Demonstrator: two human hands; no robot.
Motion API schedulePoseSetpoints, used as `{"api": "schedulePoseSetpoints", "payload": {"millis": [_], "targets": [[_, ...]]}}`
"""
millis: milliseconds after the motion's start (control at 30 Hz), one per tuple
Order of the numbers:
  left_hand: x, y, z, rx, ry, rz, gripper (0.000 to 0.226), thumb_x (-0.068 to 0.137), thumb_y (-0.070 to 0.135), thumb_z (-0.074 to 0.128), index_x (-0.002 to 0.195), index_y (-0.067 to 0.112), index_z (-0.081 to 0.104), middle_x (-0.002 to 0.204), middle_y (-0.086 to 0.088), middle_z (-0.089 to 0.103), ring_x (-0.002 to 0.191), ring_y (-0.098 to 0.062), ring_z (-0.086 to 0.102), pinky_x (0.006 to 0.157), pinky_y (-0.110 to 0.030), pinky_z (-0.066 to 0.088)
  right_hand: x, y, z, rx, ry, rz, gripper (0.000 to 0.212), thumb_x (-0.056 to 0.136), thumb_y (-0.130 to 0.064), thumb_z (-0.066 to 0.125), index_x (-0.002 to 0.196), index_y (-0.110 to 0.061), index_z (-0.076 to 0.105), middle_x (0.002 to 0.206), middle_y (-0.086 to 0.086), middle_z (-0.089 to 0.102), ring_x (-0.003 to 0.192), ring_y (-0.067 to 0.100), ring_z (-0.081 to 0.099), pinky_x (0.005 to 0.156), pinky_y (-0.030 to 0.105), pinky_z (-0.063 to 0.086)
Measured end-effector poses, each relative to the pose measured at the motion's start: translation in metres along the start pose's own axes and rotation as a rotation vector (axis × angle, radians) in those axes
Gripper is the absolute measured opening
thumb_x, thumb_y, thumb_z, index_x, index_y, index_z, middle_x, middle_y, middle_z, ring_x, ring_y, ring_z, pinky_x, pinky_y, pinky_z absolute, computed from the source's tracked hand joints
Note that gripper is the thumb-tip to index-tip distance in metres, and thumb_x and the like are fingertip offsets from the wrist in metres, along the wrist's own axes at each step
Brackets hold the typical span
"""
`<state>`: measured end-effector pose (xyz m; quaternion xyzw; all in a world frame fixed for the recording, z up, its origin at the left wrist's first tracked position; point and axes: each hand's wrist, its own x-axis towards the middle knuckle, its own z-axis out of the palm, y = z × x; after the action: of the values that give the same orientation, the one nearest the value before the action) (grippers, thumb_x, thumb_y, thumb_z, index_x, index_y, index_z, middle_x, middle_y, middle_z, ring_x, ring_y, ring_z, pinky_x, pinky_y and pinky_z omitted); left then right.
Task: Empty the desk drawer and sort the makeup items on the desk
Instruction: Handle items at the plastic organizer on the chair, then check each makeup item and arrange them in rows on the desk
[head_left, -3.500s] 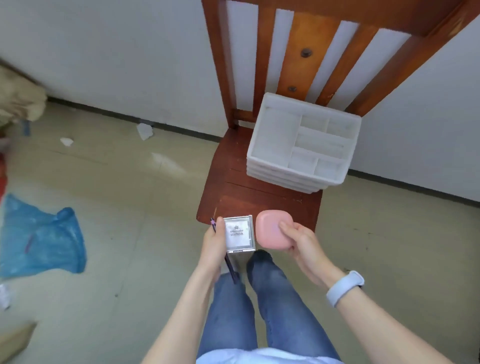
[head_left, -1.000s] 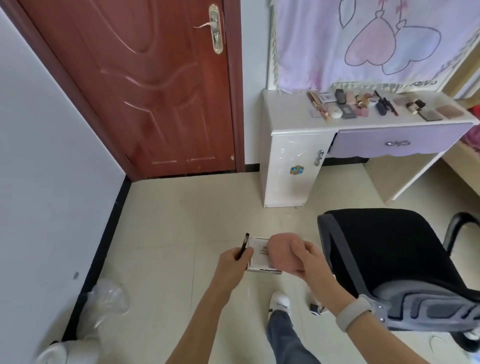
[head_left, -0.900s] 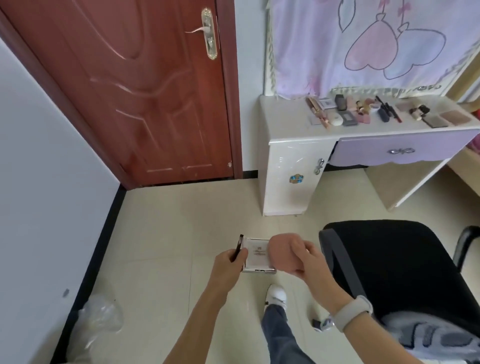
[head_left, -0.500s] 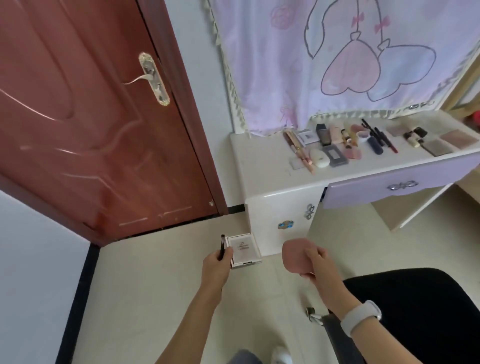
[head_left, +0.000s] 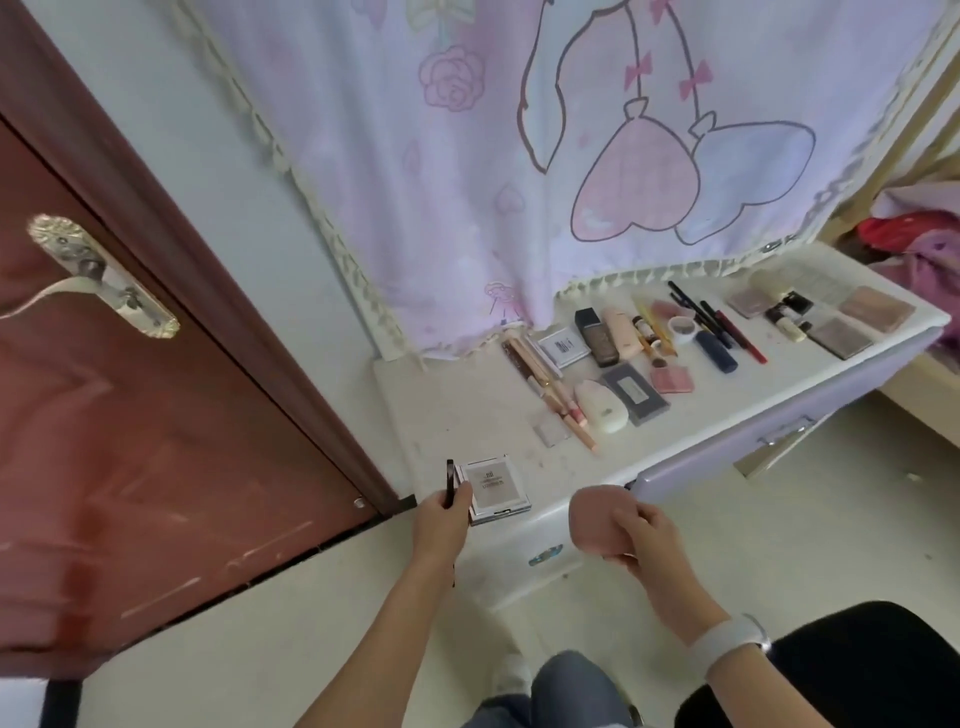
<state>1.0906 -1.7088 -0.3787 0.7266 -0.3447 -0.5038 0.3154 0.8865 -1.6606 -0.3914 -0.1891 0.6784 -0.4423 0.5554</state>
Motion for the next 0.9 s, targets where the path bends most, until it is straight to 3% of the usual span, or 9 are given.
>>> {"api": "schedulePoseSetpoints", "payload": {"millis": [100, 167, 333, 600, 667, 767, 900], "targets": [[0.035, 0.019, 0.001, 0.012, 0.006, -0.007, 0.026, 0.093, 0.021, 0.051, 0.073, 0.006, 0.054, 0.060, -0.003, 0.043, 0.056, -0.015, 0.036, 0.054, -0.029, 0.028, 0.021, -0.023, 0.017, -0.070, -0.006, -0.022, 0.039, 0.092, -0.007, 0.047, 0.131, -0.014, 0.042, 0.106, 0.012, 0.052, 0.088, 0.025, 0.055, 0.070, 0.034, 0.048], [0.056, 0.028, 0.004, 0.000, 0.015, -0.019, 0.026, 0.093, 0.020, 0.051, 0.070, 0.006, 0.053, 0.059, -0.002, 0.041, 0.055, -0.015, 0.034, 0.053, -0.028, 0.027, 0.038, -0.042, 0.028, -0.150, -0.020, -0.063, 0.041, 0.091, -0.007, 0.046, 0.130, -0.020, 0.045, 0.105, 0.011, 0.054, 0.088, 0.025, 0.056, 0.067, 0.031, 0.047], [0.101, 0.041, 0.015, -0.052, 0.119, -0.094, 0.028, 0.094, 0.021, 0.048, 0.069, 0.009, 0.051, 0.060, -0.002, 0.040, 0.053, -0.016, 0.033, 0.051, -0.028, 0.026, 0.087, -0.093, 0.059, -0.385, -0.130, -0.163, 0.038, 0.086, -0.004, 0.054, 0.123, -0.013, 0.048, 0.100, 0.009, 0.055, 0.082, 0.019, 0.053, 0.060, 0.021, 0.041], [0.167, 0.056, 0.045, 0.005, 0.393, -0.135, 0.023, 0.096, 0.021, 0.043, 0.087, 0.006, 0.058, 0.079, -0.008, 0.056, 0.077, -0.026, 0.049, 0.066, -0.029, 0.032, 0.200, -0.143, 0.117, -0.813, -0.485, -0.261, 0.043, 0.084, -0.007, 0.057, 0.123, -0.015, 0.042, 0.092, 0.000, 0.054, 0.080, 0.018, 0.054, 0.062, 0.023, 0.045], [0.183, 0.052, 0.054, 0.010, 0.474, -0.164, 0.026, 0.096, 0.019, 0.041, 0.076, 0.006, 0.053, 0.076, -0.010, 0.053, 0.075, -0.026, 0.047, 0.064, -0.030, 0.031, 0.225, -0.146, 0.130, -0.876, -0.587, -0.302, 0.043, 0.085, -0.004, 0.054, 0.124, -0.015, 0.041, 0.091, -0.005, 0.047, 0.081, 0.016, 0.050, 0.055, 0.016, 0.040], [0.200, 0.045, 0.065, 0.051, 0.563, -0.185, 0.034, 0.095, 0.017, 0.042, 0.061, 0.010, 0.043, 0.063, -0.007, 0.048, 0.070, -0.027, 0.045, 0.059, -0.031, 0.028, 0.253, -0.143, 0.144, -0.943, -0.700, -0.394, 0.043, 0.085, -0.001, 0.052, 0.124, -0.014, 0.042, 0.109, 0.001, 0.043, 0.089, 0.018, 0.047, 0.050, 0.008, 0.040], [0.210, 0.042, 0.072, 0.137, 0.646, -0.149, 0.038, 0.094, 0.021, 0.043, 0.057, 0.018, 0.041, 0.056, 0.001, 0.045, 0.061, -0.022, 0.043, 0.051, -0.030, 0.028, 0.276, -0.134, 0.157, -1.047, -0.777, -0.437, 0.039, 0.086, -0.008, 0.050, 0.124, -0.018, 0.043, 0.102, -0.004, 0.046, 0.079, 0.012, 0.054, 0.059, 0.011, 0.046]]}}
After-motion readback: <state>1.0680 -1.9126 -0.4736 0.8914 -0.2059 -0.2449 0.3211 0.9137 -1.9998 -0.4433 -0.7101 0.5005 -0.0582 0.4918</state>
